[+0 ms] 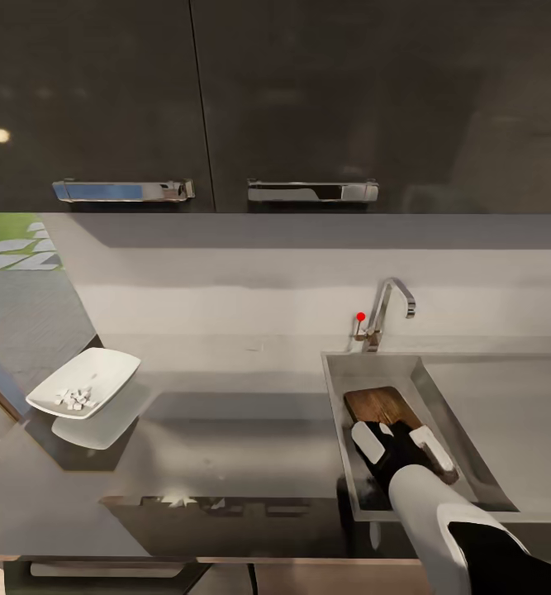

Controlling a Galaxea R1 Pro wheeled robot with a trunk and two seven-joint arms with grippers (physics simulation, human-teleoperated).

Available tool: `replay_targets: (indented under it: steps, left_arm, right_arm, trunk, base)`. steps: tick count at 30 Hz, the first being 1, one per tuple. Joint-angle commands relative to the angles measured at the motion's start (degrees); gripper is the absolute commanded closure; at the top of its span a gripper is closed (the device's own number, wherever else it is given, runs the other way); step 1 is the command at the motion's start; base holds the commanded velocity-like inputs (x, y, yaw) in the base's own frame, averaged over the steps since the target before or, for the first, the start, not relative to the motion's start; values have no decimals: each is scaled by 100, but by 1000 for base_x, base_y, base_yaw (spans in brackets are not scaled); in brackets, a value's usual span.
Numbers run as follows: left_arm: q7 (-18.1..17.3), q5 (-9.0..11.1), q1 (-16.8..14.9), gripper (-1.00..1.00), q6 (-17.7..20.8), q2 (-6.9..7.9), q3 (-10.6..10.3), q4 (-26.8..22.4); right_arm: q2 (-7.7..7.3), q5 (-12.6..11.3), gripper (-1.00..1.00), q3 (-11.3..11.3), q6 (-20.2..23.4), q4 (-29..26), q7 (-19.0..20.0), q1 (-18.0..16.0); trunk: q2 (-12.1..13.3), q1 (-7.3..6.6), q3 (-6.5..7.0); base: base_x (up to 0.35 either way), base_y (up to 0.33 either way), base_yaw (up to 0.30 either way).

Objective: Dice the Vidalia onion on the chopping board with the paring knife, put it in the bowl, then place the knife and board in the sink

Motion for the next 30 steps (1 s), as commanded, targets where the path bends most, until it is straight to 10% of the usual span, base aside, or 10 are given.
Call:
replay_targets:
  steps: [1, 13, 21, 25, 30]
  left_arm:
    - [46, 60, -1, -100, -18, 9, -33, -8]
    - [46, 60, -1, -100, -18, 9, -33, -5]
    - [47, 60, -1, -100, -18, 9, -33, 0]
    - [47, 60, -1, -100, -18, 9, -33, -6]
    - [46, 60, -1, -100, -18, 9, -33, 0]
  right_arm:
    - [8, 12, -100, 70, -10, -135, -26, -2]
    - [-48, 106, -100, 787, 1128, -1821, -208, -2]
    - [5, 99, -100, 1131, 2658, -3125, -201, -2]
    - [16, 98, -100, 1208, 2986, -3316, -187, -2]
    - [16, 90, -100, 1815, 3057, -3363, -180, -2]
  trunk:
    - [-11, 4, -11]
    - [-11, 4, -11]
    - [-11, 4, -11]
    - [-11, 4, -11]
    - [-11, 4, -11]
  base:
    - [0, 0, 0]
    - [0, 0, 0]
    - [-37, 0, 0]
    - [-281, 0, 0]
    - [-338, 0, 0]
